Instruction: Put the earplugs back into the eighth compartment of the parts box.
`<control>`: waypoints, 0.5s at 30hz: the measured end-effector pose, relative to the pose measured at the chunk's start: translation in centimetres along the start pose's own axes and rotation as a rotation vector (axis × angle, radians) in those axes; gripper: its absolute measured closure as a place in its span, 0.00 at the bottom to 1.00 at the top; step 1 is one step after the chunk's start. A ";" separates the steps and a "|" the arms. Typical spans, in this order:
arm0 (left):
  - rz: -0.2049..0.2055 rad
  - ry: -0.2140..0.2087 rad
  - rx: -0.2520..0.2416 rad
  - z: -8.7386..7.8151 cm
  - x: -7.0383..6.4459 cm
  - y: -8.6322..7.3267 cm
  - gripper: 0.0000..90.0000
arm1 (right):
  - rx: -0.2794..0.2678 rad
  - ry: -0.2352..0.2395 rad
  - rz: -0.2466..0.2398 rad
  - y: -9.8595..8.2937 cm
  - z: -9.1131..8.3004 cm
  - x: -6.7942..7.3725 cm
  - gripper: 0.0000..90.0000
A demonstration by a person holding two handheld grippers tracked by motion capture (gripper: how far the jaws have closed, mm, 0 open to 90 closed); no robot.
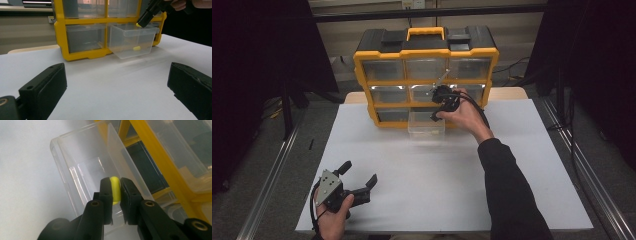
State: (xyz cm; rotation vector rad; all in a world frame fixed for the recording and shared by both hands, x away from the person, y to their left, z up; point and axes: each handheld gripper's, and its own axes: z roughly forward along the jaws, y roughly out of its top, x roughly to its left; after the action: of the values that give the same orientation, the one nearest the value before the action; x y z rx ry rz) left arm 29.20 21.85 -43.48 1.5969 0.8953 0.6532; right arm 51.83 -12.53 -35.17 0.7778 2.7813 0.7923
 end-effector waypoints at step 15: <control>-0.005 -0.002 0.002 0.0 0.0 0.0 0.03 | 0.030 -0.005 0.008 -0.4 1.2 0.1 0.87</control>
State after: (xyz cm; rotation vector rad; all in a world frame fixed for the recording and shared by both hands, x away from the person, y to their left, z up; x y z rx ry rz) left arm 29.21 21.83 -43.51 1.5963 0.8986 0.6466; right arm 51.86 -12.24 -36.44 0.7956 2.7938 0.7510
